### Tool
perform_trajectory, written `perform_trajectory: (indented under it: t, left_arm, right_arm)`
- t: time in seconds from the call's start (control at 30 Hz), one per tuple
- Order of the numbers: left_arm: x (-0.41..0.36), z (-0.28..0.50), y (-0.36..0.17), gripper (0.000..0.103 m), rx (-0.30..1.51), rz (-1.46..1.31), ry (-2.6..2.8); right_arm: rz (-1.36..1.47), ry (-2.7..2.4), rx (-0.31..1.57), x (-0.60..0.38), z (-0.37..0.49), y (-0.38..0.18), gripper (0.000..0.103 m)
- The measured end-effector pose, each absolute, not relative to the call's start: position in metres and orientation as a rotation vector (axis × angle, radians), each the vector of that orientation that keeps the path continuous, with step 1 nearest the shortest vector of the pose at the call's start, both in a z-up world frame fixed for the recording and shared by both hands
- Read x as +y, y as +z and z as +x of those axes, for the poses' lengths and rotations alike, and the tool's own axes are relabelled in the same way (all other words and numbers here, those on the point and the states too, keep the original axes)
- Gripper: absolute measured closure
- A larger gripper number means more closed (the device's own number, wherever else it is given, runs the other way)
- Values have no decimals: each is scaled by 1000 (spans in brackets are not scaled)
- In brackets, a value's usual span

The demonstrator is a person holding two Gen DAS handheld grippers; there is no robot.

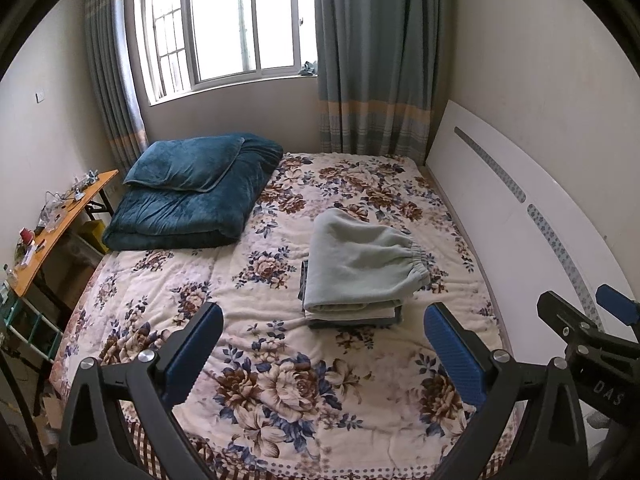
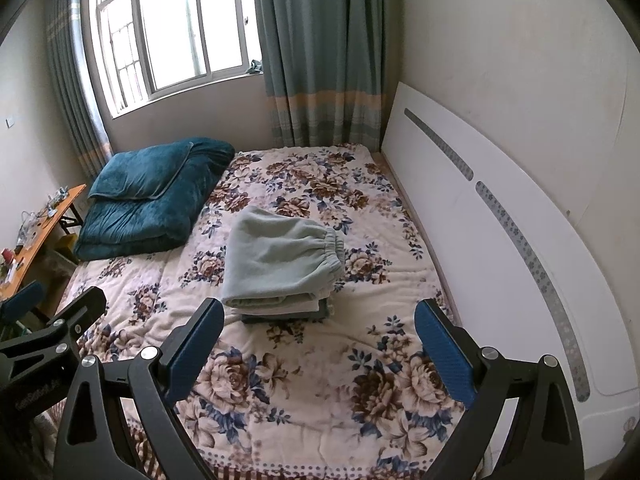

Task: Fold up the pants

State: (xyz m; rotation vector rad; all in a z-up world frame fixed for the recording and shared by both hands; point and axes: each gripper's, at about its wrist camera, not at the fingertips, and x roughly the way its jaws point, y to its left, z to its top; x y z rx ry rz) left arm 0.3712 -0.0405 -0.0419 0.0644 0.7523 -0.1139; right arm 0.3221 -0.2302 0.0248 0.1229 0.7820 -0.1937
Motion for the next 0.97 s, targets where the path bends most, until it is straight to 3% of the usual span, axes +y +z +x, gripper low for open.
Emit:
perform_trajectory:
  t: [0.97]
  left_arm:
    - [-36,366,-34,0,732,68,-93]
  right_arm:
    - [126,-195,782,-230,321,24,5]
